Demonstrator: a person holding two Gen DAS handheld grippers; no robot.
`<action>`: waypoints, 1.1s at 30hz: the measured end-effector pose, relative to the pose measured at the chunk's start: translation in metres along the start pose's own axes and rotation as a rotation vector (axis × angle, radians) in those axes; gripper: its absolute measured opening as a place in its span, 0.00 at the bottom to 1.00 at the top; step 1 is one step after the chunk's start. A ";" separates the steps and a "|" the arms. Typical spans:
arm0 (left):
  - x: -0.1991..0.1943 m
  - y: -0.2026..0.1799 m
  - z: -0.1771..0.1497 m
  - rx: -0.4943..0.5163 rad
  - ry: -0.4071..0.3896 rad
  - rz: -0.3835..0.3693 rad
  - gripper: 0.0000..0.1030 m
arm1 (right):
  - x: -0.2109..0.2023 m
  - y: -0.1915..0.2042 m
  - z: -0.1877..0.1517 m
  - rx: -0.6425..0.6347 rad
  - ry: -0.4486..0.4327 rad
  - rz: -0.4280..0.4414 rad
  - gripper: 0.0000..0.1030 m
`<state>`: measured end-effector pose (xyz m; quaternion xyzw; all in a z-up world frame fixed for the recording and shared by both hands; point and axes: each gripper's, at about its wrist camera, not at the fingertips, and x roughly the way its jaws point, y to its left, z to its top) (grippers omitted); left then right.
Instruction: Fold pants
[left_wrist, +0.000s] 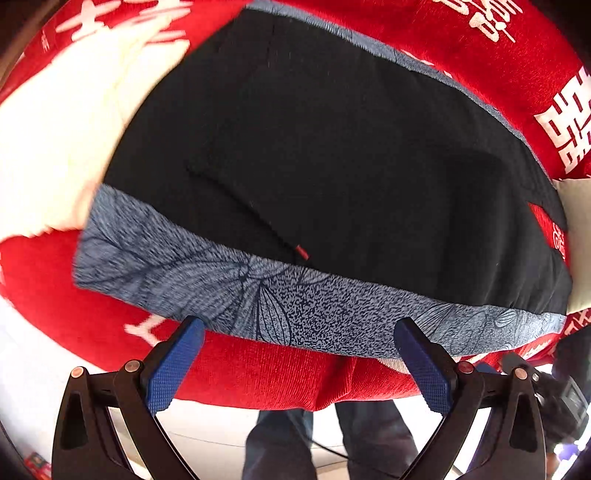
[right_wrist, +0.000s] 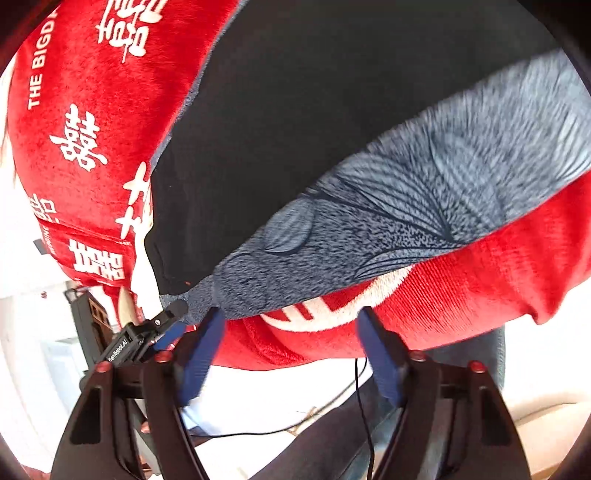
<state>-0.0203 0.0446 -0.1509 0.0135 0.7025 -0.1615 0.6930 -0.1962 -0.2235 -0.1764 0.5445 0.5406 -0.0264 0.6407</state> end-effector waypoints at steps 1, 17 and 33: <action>0.003 0.001 -0.001 -0.002 0.001 -0.016 1.00 | 0.002 -0.004 0.000 0.002 -0.009 0.019 0.69; 0.016 0.010 -0.006 -0.112 0.012 -0.251 1.00 | -0.018 -0.026 0.017 0.226 -0.125 0.383 0.07; 0.008 0.059 0.015 -0.367 -0.086 -0.269 0.40 | -0.053 0.007 0.031 0.139 -0.058 0.342 0.06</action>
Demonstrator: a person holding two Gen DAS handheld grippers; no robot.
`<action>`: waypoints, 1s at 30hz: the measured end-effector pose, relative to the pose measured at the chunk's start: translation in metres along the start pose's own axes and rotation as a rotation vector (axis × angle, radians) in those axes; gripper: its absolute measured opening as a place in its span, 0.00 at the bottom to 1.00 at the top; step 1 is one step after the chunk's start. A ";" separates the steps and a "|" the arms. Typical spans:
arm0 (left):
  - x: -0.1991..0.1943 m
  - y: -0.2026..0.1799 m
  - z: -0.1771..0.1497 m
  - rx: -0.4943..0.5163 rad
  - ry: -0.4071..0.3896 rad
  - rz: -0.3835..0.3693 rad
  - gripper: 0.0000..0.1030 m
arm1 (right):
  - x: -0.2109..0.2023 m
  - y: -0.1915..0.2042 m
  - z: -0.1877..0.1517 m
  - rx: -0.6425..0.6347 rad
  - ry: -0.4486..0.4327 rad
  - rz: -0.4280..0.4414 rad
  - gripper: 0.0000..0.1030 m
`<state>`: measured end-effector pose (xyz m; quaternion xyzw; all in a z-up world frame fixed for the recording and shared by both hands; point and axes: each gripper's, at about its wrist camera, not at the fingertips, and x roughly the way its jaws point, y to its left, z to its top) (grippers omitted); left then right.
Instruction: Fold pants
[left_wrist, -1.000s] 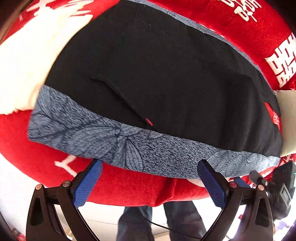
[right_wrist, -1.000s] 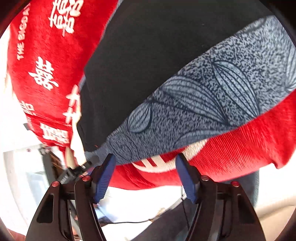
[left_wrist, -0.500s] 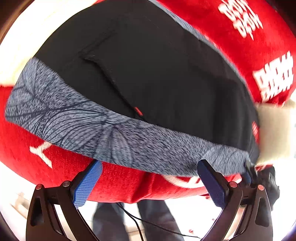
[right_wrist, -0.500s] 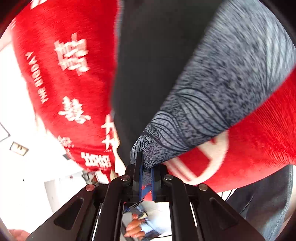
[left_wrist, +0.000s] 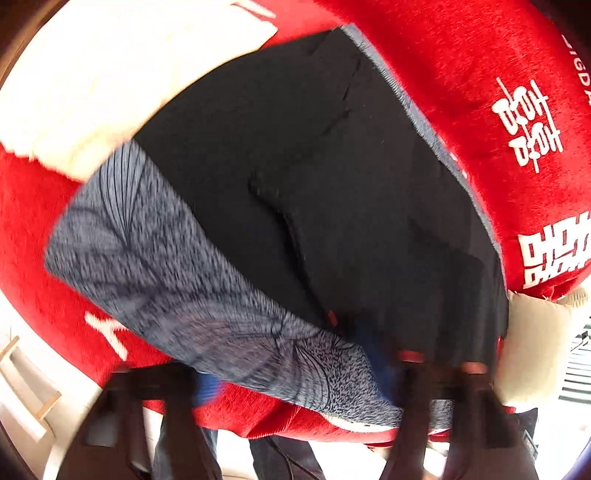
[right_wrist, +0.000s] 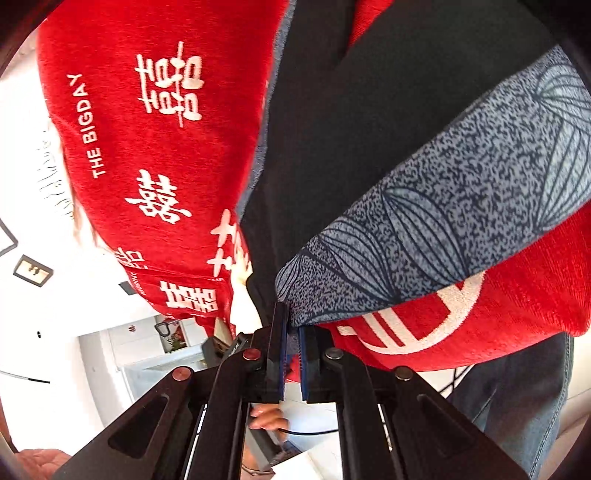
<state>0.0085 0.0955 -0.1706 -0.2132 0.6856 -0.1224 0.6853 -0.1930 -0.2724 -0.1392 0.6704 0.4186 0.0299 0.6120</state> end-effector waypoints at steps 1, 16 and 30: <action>-0.003 0.001 0.004 0.001 0.005 -0.004 0.28 | 0.001 0.001 0.002 0.000 0.000 -0.006 0.05; -0.049 -0.116 0.126 0.140 -0.129 -0.027 0.17 | 0.024 0.133 0.138 -0.300 0.049 -0.102 0.04; 0.054 -0.149 0.218 0.161 -0.076 0.185 0.22 | 0.154 0.111 0.287 -0.443 0.224 -0.409 0.03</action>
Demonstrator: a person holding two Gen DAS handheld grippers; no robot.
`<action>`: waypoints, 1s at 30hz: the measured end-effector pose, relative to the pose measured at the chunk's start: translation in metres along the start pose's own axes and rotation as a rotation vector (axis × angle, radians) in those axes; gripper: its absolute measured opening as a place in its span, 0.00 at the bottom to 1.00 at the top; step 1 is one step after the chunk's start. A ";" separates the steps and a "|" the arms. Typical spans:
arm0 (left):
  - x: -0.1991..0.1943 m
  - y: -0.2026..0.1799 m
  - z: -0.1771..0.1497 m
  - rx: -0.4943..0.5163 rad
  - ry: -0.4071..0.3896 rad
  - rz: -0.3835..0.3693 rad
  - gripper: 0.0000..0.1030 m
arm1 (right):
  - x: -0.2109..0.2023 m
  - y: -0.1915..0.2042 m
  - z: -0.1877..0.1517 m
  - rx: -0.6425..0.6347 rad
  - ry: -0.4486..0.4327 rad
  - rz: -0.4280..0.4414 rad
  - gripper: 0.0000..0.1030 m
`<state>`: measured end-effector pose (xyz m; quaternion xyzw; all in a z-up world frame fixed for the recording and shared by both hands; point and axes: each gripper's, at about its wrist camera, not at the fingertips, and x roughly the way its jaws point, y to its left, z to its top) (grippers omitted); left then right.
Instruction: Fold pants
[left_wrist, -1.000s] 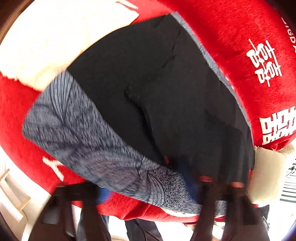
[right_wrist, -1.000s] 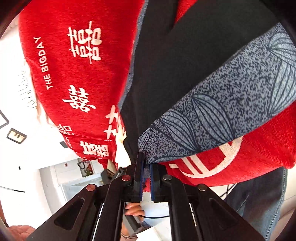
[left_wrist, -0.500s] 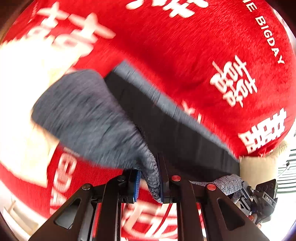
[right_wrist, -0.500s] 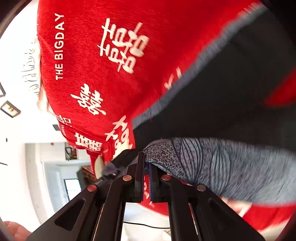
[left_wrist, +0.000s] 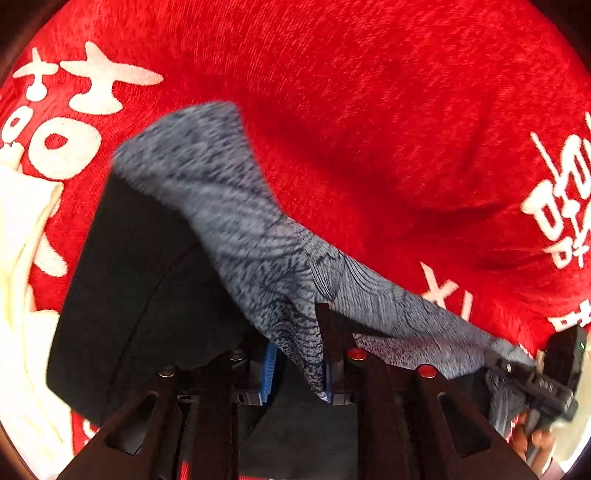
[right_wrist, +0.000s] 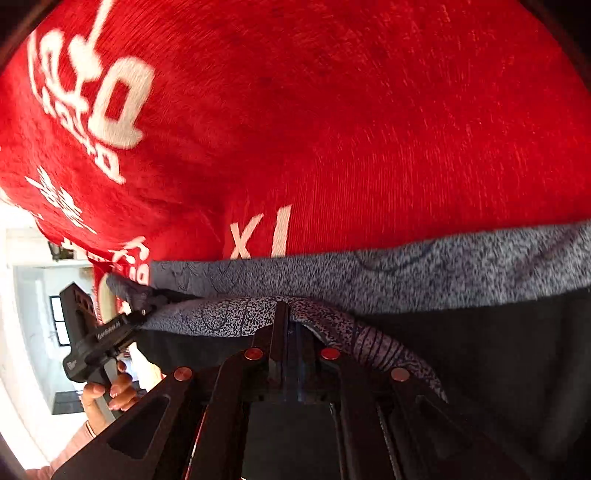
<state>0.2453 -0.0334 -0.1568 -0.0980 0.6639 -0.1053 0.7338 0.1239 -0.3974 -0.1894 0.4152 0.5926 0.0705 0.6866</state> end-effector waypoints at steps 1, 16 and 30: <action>-0.007 -0.001 0.000 0.003 0.004 -0.008 0.22 | 0.000 -0.002 0.001 0.011 0.007 0.013 0.03; -0.064 -0.003 0.003 0.018 -0.090 0.173 0.74 | -0.064 0.015 0.008 -0.055 -0.071 -0.002 0.84; -0.023 -0.153 -0.153 0.538 0.085 0.080 0.74 | -0.160 -0.037 -0.156 0.107 -0.241 -0.324 0.84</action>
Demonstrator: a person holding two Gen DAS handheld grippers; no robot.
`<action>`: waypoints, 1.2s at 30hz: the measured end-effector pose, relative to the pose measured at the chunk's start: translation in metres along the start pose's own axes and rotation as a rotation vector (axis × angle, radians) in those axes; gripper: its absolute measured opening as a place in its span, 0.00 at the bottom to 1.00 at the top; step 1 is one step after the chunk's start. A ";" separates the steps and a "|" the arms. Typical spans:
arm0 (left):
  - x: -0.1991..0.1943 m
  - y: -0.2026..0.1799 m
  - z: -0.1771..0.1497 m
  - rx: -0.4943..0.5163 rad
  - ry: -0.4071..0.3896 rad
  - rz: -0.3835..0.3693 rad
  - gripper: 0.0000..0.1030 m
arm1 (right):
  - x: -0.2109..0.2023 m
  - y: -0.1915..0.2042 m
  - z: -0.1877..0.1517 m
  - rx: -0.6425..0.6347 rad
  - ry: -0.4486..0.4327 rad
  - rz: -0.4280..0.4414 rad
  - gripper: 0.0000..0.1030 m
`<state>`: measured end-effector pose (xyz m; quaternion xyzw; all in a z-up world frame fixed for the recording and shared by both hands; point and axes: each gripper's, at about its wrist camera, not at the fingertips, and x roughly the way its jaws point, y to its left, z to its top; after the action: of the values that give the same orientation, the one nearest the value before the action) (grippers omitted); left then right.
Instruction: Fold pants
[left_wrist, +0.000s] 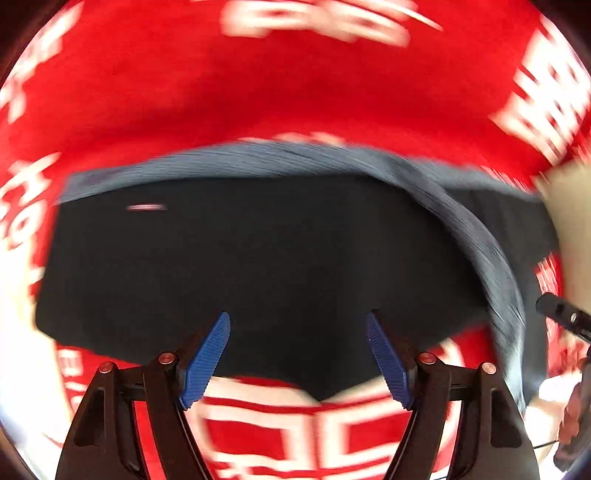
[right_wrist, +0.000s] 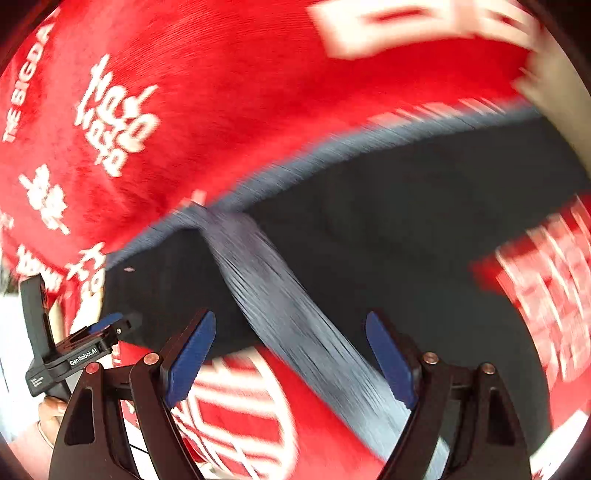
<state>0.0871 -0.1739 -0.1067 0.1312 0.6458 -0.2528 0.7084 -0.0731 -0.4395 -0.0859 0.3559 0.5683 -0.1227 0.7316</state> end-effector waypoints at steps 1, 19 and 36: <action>0.003 -0.020 -0.006 0.044 0.002 -0.017 0.74 | -0.009 -0.013 -0.016 0.042 -0.014 -0.018 0.84; 0.023 -0.151 -0.059 0.329 0.061 -0.097 0.74 | -0.037 -0.151 -0.183 0.397 -0.062 -0.018 0.64; 0.006 -0.159 -0.013 0.097 0.006 0.054 0.74 | -0.135 -0.151 -0.018 -0.007 -0.119 0.173 0.03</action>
<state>-0.0076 -0.3018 -0.0919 0.1838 0.6311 -0.2642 0.7058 -0.2185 -0.5660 -0.0211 0.3932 0.4915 -0.0782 0.7731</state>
